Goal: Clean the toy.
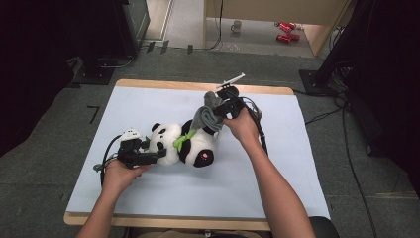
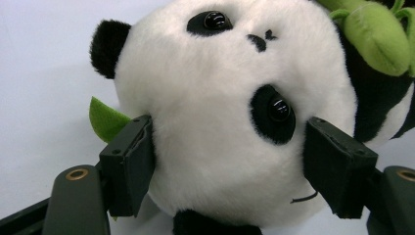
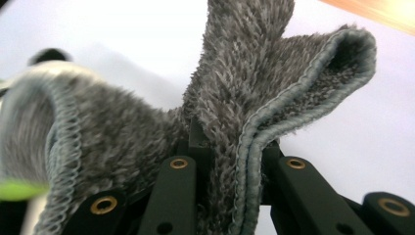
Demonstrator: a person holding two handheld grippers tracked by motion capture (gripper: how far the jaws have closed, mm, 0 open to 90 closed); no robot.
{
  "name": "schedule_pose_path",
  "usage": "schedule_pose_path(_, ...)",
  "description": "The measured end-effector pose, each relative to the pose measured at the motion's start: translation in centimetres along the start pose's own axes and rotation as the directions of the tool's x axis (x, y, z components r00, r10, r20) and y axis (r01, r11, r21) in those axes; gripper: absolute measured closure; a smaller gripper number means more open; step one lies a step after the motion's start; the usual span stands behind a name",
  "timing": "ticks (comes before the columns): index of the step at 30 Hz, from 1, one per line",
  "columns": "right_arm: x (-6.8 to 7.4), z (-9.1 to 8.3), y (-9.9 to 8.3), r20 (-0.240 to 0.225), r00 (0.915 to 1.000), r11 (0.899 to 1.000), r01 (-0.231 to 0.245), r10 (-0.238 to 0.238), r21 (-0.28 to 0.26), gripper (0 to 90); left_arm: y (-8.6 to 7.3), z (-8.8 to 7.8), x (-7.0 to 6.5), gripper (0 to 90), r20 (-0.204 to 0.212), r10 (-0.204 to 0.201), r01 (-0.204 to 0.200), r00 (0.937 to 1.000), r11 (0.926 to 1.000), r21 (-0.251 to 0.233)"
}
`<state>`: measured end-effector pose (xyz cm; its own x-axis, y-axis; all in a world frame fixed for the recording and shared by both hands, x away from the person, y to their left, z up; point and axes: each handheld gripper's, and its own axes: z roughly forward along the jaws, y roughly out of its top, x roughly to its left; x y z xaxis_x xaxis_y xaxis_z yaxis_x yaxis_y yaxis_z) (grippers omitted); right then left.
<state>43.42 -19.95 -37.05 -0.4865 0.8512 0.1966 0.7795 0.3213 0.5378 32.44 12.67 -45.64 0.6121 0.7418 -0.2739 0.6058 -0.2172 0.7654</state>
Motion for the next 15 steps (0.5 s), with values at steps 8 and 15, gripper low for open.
schedule_pose_path(8, -1.5, -2.8, 0.0, -0.032, 0.9977, 0.996, -0.061, 0.059, -0.064, 78.1, -0.1, 0.0, 0.4, 23.3, 0.015, -0.008, 0.008, 0.9999, 0.9999, -0.01)
schedule_pose_path(15, 2.0, -4.0, 2.6, -0.082, 0.9963, 0.993, 0.016, -0.026, -0.12, 78.0, 0.0, 0.1, 0.3, 21.7, 0.007, -0.008, 0.009, 0.9999, 0.9999, -0.014)
